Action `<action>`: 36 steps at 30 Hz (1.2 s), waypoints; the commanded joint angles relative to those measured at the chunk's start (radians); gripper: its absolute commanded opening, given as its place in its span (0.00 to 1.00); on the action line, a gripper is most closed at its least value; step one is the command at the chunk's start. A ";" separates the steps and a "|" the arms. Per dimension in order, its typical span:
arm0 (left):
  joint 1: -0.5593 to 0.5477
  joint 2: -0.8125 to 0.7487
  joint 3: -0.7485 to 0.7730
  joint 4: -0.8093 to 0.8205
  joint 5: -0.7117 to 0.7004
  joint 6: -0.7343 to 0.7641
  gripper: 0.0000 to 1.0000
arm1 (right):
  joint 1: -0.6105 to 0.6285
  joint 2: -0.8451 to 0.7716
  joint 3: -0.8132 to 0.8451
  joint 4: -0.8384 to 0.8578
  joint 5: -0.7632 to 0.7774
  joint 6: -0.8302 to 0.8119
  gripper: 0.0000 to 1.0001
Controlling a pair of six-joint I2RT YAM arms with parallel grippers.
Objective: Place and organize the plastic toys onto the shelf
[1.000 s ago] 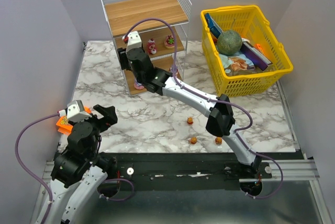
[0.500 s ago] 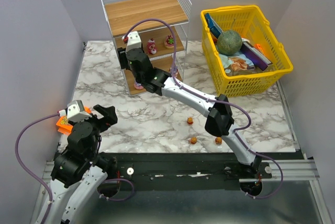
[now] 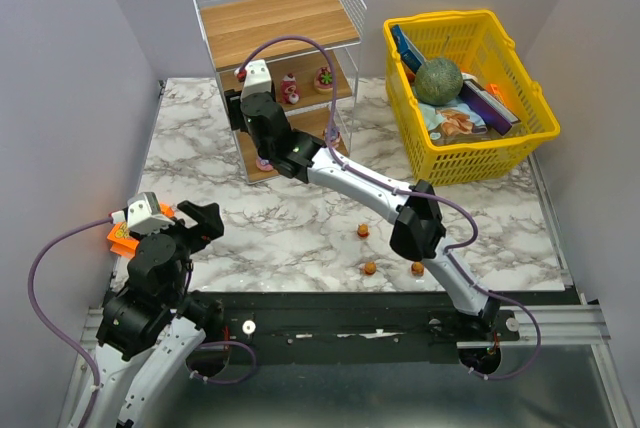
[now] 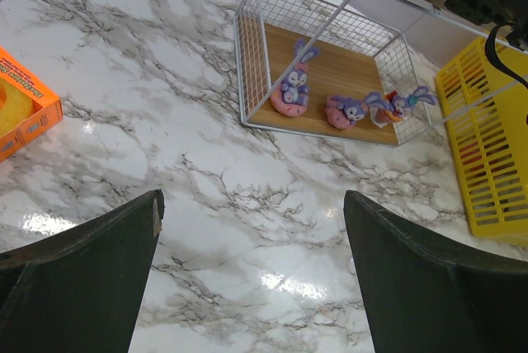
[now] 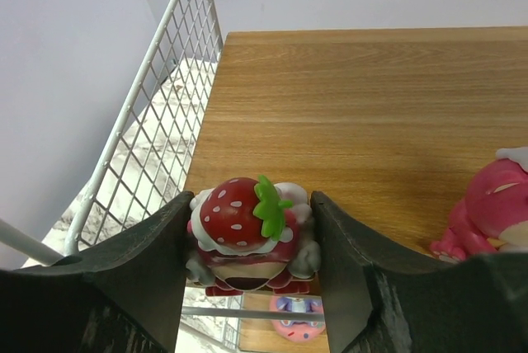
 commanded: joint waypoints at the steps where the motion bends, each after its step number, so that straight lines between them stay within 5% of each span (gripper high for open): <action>1: 0.003 -0.012 -0.002 0.019 -0.019 0.006 0.99 | -0.018 0.047 0.035 0.002 0.040 0.003 0.66; 36: 0.005 -0.028 -0.001 0.016 -0.029 0.006 0.99 | 0.003 -0.214 -0.229 0.122 -0.072 -0.029 0.84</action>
